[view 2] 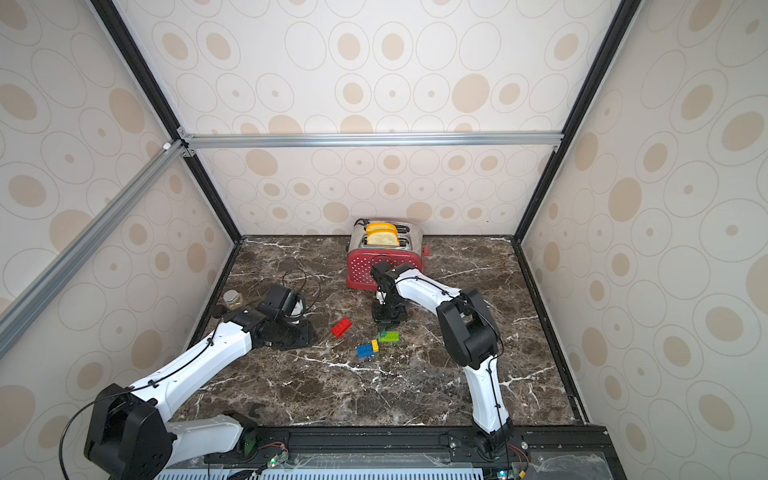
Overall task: Assemble the number 5 with lego
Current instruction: Adjust the lego brick at the center of the board.
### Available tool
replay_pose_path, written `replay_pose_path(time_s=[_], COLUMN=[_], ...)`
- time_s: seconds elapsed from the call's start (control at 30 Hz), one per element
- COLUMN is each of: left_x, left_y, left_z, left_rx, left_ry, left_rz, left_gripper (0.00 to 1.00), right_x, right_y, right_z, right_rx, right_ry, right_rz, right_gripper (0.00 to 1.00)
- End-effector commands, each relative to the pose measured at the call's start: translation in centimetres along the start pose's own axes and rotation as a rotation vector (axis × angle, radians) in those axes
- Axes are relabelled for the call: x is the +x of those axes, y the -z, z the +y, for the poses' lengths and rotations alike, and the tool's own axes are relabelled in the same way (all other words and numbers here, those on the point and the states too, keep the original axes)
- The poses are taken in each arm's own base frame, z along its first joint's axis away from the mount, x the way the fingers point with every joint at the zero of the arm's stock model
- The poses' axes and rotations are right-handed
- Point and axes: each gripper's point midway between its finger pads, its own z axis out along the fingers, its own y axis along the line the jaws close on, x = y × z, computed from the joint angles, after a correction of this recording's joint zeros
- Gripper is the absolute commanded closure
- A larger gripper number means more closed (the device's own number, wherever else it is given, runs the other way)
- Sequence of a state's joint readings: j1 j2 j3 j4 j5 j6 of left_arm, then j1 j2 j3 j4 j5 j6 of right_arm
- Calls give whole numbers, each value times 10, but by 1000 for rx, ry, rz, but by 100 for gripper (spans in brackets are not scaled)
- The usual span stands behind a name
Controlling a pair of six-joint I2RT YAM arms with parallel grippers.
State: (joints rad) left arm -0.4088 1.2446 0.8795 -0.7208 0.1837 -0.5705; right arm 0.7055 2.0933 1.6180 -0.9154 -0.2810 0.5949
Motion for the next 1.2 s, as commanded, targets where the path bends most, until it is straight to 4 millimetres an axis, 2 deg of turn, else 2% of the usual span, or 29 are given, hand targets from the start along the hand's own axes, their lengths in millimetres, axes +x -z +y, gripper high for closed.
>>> replay_pose_path(time_s=[0.0, 0.13, 0.4, 0.6, 0.7, 0.83, 1.0, 1.17], left_x=[-1, 0, 0, 0, 0, -1, -1, -2], left_y=[3, 4, 2, 1, 1, 0, -1, -2], left_z=[5, 6, 5, 4, 4, 4, 2, 2], left_rx=[-15, -16, -13, -3, -5, -4, -1, -1], left_ry=[-8, -8, -3, 5, 7, 7, 5, 6], left_rz=[-10, -10, -2, 2, -1, 0, 5, 12], left_gripper=[50, 50, 50, 50, 50, 50, 50, 50], right_x=[19, 29, 33, 32, 38, 56, 76, 93], right_y=[-18, -17, 4, 19, 23, 16, 5, -2], right_z=[-18, -32, -58, -42, -30, -18, -23, -41], right_rx=[70, 99, 146, 85, 37, -18, -5, 47], right_ry=[-26, -32, -39, -31, -19, 3, 13, 14], right_rz=[81, 82, 31, -7, -17, 17, 55, 96], right_gripper=[91, 91, 91, 91, 91, 91, 91, 91])
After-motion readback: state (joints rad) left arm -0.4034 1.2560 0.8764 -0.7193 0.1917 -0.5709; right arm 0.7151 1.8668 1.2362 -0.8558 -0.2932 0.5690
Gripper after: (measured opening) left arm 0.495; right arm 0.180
